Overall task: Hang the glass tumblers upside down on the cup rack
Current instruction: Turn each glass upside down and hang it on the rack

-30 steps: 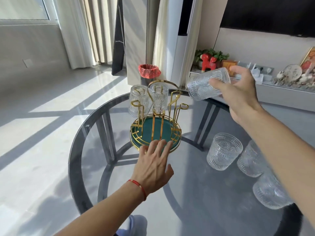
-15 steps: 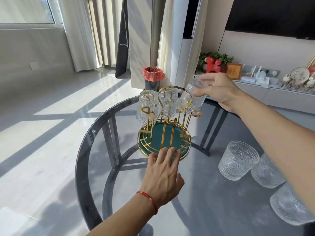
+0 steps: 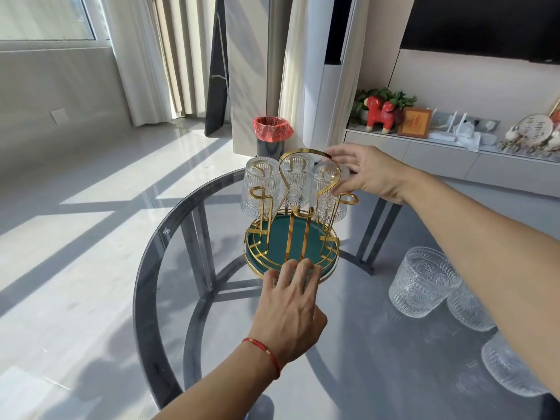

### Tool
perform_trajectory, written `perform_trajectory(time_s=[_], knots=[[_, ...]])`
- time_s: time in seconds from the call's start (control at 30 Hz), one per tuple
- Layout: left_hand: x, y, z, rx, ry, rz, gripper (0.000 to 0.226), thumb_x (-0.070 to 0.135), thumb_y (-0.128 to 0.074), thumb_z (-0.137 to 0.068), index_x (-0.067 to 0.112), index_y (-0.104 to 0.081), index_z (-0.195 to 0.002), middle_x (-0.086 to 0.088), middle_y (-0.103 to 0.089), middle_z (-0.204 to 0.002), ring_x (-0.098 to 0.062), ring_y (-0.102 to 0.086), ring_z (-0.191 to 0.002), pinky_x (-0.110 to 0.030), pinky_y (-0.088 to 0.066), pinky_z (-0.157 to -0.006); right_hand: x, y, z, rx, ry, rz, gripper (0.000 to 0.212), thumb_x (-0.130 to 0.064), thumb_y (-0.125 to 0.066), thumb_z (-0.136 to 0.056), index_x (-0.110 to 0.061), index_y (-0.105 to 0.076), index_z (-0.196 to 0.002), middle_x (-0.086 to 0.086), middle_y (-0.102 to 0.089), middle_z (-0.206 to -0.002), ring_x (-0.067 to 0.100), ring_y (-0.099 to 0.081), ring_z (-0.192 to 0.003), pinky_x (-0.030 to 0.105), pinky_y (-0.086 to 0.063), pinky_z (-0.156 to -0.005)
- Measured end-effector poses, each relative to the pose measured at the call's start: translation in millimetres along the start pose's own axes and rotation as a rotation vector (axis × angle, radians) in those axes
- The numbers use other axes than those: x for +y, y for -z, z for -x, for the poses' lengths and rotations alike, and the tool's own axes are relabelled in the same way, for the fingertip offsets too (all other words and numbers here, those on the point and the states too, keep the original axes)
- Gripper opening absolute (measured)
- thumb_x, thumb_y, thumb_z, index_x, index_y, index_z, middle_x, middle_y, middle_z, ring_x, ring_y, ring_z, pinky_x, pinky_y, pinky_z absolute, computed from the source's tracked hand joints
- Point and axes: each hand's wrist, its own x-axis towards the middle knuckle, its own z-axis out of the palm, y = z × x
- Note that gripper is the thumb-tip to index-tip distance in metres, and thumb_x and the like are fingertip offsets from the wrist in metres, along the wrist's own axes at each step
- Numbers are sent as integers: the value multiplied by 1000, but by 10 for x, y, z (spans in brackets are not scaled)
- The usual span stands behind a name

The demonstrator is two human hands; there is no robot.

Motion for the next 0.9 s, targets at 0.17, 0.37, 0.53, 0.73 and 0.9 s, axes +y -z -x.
perform_trajectory(time_s=[0.17, 0.37, 0.53, 0.73, 0.9], knots=[[7, -8, -2, -16, 5, 0, 61, 38, -64, -80, 12, -57, -135, -7, -56, -129, -32, -52, -114, -49, -51, -86, 20, 26, 76, -59, 18, -64, 92, 13, -81, -78, -15, -42, -156, 4, -42, -163, 13, -34, -152, 40, -31, -125], [118, 75, -51, -48, -4, -107, 56, 32, -64, -79, 6, -58, -127, -11, -59, -114, -33, -52, -94, -47, -50, -75, 13, 23, 564, 301, 106, 8, 56, 6, -68, -89, -15, -60, -140, 5, -62, -142, 15, -58, -132, 27, -46, -109], [374, 170, -94, -90, 74, -140, 48, 33, -57, -84, 8, -56, -125, -14, -57, -115, -36, -51, -102, -50, -46, -84, 92, -120, 1437, 495, 192, 34, 31, 2, -63, -91, -18, -75, -112, -4, -76, -109, 10, -72, -103, 21, -55, -90], [641, 239, -200, -91, 38, 263, 56, 33, -65, -83, 15, -54, -135, -9, -54, -125, -31, -49, -116, -43, -44, -99, 443, -271, 2347, 751, 69, 104, 29, 4, -62, -89, -19, -78, -92, -14, -78, -88, 7, -72, -85, 19, -56, -80], [1062, 290, -426, -97, 81, 764, 80, 28, -81, -83, 16, -42, -151, -6, -53, -138, -23, -53, -126, -39, -44, -109, 641, -228, 2568, 881, -29, 111, 32, 3, -59, -84, -24, -76, -80, -16, -75, -78, 6, -70, -75, 19, -56, -69]])
